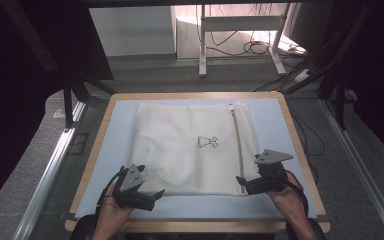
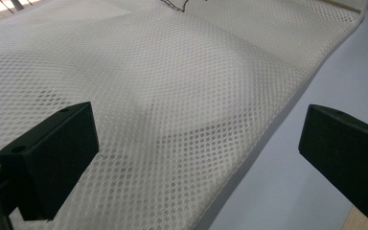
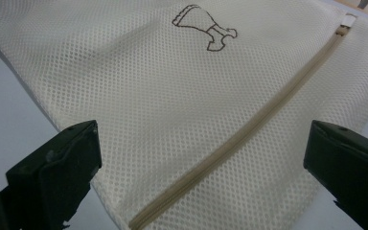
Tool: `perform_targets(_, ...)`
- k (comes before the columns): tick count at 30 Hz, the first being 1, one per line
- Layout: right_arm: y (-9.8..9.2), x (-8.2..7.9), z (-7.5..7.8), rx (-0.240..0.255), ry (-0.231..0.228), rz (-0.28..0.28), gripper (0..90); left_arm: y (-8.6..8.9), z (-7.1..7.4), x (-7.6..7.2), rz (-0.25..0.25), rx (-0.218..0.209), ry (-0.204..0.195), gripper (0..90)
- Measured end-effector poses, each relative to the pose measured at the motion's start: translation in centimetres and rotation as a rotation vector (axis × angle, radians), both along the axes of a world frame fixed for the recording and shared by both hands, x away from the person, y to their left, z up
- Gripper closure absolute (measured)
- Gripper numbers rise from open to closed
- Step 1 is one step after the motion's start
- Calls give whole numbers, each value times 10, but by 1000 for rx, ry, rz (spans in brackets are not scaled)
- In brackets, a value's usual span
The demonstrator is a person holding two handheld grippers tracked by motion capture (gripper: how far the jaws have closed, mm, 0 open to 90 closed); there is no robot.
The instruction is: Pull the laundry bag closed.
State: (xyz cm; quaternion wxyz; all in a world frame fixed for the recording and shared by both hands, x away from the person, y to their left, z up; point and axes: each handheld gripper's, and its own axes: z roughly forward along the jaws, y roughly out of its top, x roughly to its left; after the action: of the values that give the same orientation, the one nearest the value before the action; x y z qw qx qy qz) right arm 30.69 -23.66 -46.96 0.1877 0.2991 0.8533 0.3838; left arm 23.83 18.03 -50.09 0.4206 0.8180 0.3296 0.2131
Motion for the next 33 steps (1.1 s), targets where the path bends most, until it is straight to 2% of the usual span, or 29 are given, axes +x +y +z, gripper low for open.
perform_targets(9,-12,-13,-1,-5,6,-18,0,15,0,-6,42,-25,-5,0)
perform_targets(16,-23,-25,-1,36,22,-48,0,30,-2,-13,76,-55,2,0)
perform_targets(20,-30,-31,-3,41,32,-63,0,38,-3,-16,98,-71,6,0)
perform_targets(29,-41,-43,-8,29,49,-77,0,55,-7,-22,126,-112,32,0)
perform_targets(33,-45,-48,-13,11,71,-83,0,61,-9,-24,134,-138,43,1)
